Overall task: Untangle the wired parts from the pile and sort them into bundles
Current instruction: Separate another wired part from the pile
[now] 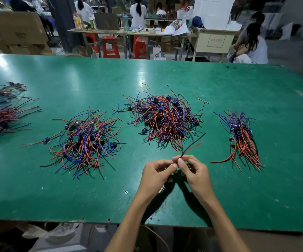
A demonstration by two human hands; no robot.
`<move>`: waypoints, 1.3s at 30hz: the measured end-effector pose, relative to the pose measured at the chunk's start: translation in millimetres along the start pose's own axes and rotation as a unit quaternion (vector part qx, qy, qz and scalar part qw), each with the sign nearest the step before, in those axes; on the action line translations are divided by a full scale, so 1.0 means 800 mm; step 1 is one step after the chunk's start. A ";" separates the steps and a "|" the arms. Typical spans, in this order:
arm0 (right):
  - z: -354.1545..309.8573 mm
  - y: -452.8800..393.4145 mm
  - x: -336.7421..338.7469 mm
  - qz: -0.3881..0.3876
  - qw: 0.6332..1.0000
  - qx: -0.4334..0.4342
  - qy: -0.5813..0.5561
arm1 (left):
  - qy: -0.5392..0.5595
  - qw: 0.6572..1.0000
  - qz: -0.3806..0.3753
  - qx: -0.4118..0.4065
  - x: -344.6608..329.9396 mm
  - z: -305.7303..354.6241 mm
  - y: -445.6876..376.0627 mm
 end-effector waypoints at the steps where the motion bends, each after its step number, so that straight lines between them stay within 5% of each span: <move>1: 0.001 -0.001 0.001 0.002 1.000 -0.002 0.001 | 0.004 1.000 0.000 0.002 0.000 0.001 -0.001; 13: 0.008 -0.001 0.000 0.011 0.998 -0.031 -0.044 | -0.021 1.000 0.009 -0.018 -0.004 0.002 -0.002; 39: 0.029 -0.013 0.036 0.132 0.923 -0.152 -0.327 | -0.047 0.986 -0.161 0.009 -0.014 0.013 0.010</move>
Point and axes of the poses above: each hand's wrist, its own y-axis away from the middle knuckle, its own x-axis out of the back of the hand, z = x × y, the point moved 9 cm from there along -y, towards the middle knuckle, and after that the axes turned 8 degrees about -x, right-handed, at the moved point
